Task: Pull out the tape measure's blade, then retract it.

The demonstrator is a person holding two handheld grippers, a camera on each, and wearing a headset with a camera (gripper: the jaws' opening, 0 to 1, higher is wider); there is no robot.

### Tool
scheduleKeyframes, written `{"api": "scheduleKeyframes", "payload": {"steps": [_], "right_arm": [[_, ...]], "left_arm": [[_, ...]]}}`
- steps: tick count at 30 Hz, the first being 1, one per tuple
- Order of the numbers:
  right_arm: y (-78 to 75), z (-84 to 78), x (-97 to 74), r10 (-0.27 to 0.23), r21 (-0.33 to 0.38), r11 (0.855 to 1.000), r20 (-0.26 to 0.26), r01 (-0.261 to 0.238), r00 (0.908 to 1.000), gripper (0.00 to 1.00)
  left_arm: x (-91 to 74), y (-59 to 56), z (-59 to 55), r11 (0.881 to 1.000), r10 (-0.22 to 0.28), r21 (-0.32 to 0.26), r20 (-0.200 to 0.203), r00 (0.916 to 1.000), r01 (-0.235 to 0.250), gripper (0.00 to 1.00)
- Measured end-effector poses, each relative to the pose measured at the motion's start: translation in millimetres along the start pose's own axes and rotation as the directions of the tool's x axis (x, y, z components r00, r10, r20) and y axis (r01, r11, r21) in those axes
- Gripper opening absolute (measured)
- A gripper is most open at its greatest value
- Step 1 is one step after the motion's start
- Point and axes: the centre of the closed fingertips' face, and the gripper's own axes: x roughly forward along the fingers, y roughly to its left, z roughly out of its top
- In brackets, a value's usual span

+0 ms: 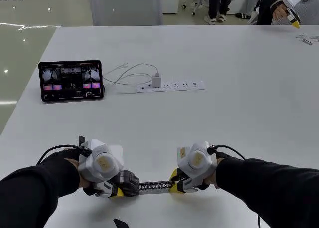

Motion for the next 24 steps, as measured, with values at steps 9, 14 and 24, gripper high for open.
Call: {"api": "scheduleKeyframes", "payload": {"steps": [9,14,24], "right_arm": [[-1.5,-5.0,-2.6,-0.001,0.001,1.000,-0.008,0.001,1.0000,0.09],[-2.1,-7.3,-4.4,-0.002,0.006,1.000,-0.010,0.003,0.9999,0.09],[-3.4,-12.7,-8.6,-0.007,0.015,1.000,-0.019,0.007,0.9998,0.09]], "left_arm": [[0.2,0.2,0.1,1.000,0.002,-0.002,0.002,1.0000,-0.002,0.30],[0.0,0.4,0.1,1.000,0.002,-0.003,0.002,1.0000,-0.002,0.30],[-0.6,0.6,0.0,1.000,0.003,-0.003,0.003,1.0000,-0.003,0.30]]}}
